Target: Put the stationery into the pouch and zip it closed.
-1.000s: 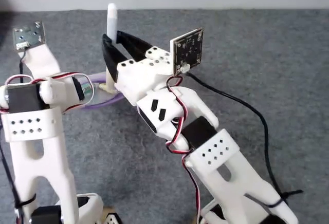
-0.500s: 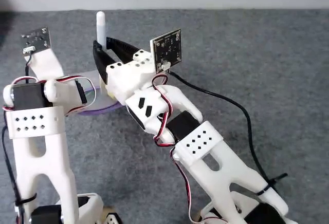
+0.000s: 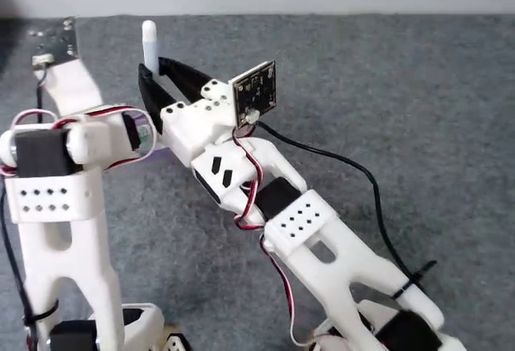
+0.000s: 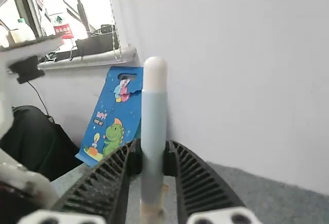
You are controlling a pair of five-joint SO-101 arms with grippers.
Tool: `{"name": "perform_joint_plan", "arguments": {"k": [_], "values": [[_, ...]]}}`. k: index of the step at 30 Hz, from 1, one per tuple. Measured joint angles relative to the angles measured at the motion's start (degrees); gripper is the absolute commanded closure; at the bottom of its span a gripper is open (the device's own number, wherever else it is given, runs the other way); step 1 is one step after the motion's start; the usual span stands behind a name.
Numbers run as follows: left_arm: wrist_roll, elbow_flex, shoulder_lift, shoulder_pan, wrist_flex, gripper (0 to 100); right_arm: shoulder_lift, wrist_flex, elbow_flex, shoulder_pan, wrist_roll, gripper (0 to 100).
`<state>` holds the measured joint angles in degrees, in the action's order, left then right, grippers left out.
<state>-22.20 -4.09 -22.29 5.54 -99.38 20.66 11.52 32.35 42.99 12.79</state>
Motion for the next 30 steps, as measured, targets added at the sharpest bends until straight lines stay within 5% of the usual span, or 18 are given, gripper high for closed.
{"name": "perform_joint_plan", "arguments": {"k": [7, 14, 24, 30], "values": [[-0.4, -1.1, 0.0, -1.6, 0.0, 99, -4.1, 4.0, 1.1, 0.0, -2.2, 97.2], [-0.3, -1.1, 0.0, 1.5, 0.2, 99, -1.9, -1.8, 7.2, 0.1, -4.1, 77.4], [0.0, -1.1, 0.0, 1.7, 1.6, 99, 12.8, -18.3, 8.0, -0.6, -4.4, 99.8], [0.0, -1.1, 0.0, 1.7, 1.7, 99, 20.4, -26.7, 8.0, -5.5, -3.8, 99.1]]}}
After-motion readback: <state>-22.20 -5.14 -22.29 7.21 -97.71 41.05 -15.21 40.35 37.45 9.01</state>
